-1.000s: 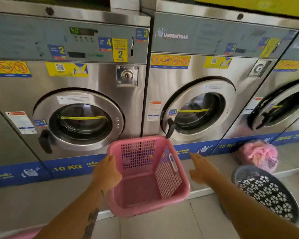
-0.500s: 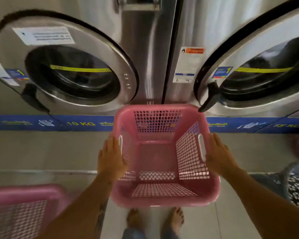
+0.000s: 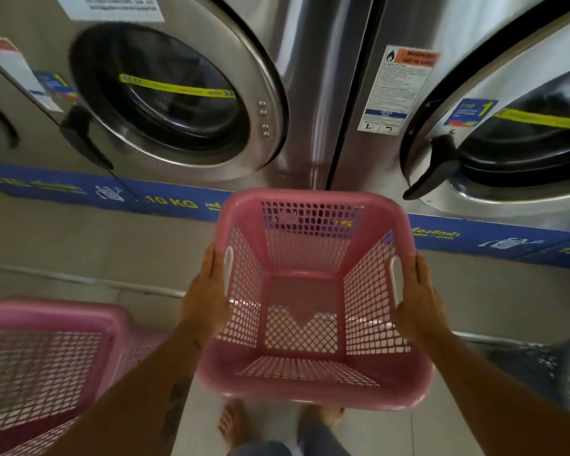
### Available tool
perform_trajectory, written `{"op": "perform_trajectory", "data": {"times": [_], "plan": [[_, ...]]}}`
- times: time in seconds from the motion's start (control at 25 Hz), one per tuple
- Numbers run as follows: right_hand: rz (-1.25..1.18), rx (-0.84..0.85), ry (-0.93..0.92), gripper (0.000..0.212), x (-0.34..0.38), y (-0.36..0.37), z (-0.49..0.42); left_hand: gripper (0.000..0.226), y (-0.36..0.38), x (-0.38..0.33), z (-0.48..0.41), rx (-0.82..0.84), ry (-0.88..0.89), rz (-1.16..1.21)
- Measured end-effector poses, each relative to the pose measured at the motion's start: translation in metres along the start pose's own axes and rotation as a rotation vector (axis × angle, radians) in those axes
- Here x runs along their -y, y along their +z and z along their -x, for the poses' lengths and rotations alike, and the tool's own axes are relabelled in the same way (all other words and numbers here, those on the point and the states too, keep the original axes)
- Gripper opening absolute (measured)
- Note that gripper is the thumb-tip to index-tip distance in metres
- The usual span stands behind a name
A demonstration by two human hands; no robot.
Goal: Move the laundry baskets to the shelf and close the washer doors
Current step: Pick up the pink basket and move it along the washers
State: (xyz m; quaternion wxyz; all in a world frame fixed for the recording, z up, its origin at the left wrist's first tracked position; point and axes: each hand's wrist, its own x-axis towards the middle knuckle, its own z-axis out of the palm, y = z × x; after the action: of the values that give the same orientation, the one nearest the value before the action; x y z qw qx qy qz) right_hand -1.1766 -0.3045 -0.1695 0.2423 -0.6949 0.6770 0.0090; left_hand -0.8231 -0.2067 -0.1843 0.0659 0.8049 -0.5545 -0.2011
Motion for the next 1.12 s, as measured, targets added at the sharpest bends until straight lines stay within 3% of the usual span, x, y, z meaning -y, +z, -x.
{"op": "perform_trajectory", "data": {"times": [0.32,0.68,0.88,1.12], "plan": [[-0.036,0.033,0.036,0.09,0.035,0.038,0.132,0.095,-0.012,0.071,0.117,0.053,-0.074,0.12],[0.018,0.063,0.155,0.097,0.037,0.153,0.225,0.066,0.042,0.151,0.203,-0.073,-0.055,0.41],[-0.067,0.046,0.163,0.094,0.015,0.207,0.23,0.085,0.109,0.179,0.226,-0.002,-0.079,0.436],[-0.149,0.077,0.186,0.099,-0.016,0.253,0.254,0.099,0.163,0.204,0.254,0.062,0.059,0.336]]}}
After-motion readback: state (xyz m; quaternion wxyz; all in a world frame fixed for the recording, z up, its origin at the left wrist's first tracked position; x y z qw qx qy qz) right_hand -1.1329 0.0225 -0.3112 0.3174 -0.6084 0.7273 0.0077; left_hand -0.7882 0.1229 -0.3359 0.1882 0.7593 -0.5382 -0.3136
